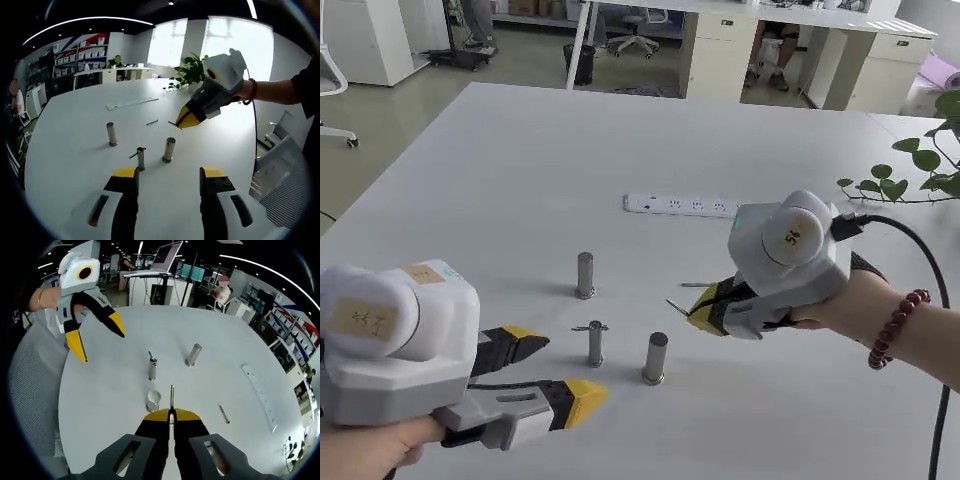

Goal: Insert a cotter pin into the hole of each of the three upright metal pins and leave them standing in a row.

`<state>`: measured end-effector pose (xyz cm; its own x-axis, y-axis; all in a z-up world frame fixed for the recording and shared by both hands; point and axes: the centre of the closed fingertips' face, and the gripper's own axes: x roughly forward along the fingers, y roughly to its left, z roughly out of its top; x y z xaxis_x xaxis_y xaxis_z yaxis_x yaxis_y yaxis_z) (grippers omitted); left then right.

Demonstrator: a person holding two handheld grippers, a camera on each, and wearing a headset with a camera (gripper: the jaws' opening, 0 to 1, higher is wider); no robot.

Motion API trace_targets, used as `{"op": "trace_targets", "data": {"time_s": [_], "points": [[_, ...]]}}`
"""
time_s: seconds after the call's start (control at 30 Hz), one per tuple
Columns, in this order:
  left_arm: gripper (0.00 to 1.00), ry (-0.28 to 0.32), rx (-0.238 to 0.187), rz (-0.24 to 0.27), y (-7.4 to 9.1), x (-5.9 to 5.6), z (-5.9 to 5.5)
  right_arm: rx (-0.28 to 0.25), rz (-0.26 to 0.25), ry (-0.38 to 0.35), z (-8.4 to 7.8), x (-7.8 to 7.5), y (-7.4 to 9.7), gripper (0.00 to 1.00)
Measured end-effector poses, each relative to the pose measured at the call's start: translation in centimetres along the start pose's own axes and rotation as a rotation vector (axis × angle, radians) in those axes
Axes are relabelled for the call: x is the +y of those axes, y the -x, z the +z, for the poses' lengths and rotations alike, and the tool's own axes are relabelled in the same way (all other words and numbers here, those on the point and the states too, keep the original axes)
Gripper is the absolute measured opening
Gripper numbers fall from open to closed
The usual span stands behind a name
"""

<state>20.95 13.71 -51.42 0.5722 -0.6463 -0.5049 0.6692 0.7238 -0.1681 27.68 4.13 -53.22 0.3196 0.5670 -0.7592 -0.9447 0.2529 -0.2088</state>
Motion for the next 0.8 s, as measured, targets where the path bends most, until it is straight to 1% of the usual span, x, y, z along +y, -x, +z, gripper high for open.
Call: {"op": "trace_targets", "data": {"time_s": [0.03, 0.1, 0.13, 0.2, 0.37, 0.43, 0.5, 0.6, 0.73, 0.8], "points": [[0.45, -0.011, 0.009, -0.005, -0.1, -0.2, 0.1, -0.006, 0.007, 0.032, 0.3, 0.6, 0.3, 0.0], [0.42, -0.006, 0.01, -0.015, -0.2, -0.5, 0.3, -0.015, 0.022, 0.046, 0.7, 1.3, 0.5, 0.0], [0.4, 0.005, 0.004, -0.03, -0.3, -0.8, 0.5, -0.023, 0.03, 0.057, 0.9, 1.7, 0.6, 0.0], [0.38, 0.02, -0.005, -0.045, -0.4, -1.0, 0.9, -0.026, 0.043, 0.078, 1.2, 2.4, 0.7, 0.0], [0.31, 0.03, -0.008, -0.051, -0.8, -1.3, 1.8, -0.063, 0.087, 0.088, 2.2, 4.2, 0.9, 0.0], [0.28, 0.061, -0.011, -0.065, -1.0, -1.5, 2.0, -0.071, 0.1, 0.106, 2.5, 4.9, 0.9, 0.0], [0.25, 0.087, -0.031, -0.085, -1.2, -1.7, 2.4, -0.078, 0.112, 0.12, 2.8, 5.5, 0.9, 0.0], [0.18, 0.087, -0.033, -0.09, -1.4, -2.0, 2.6, -0.081, 0.126, 0.124, 3.0, 6.0, 0.8, 0.0], [0.17, 0.114, -0.023, -0.102, -1.8, -2.4, 2.4, -0.081, 0.143, 0.134, 3.0, 6.5, 0.8, 0.0], [0.16, 0.127, -0.011, -0.111, -1.9, -2.7, 2.3, -0.085, 0.151, 0.152, 3.1, 6.9, 0.9, 0.0]]}}
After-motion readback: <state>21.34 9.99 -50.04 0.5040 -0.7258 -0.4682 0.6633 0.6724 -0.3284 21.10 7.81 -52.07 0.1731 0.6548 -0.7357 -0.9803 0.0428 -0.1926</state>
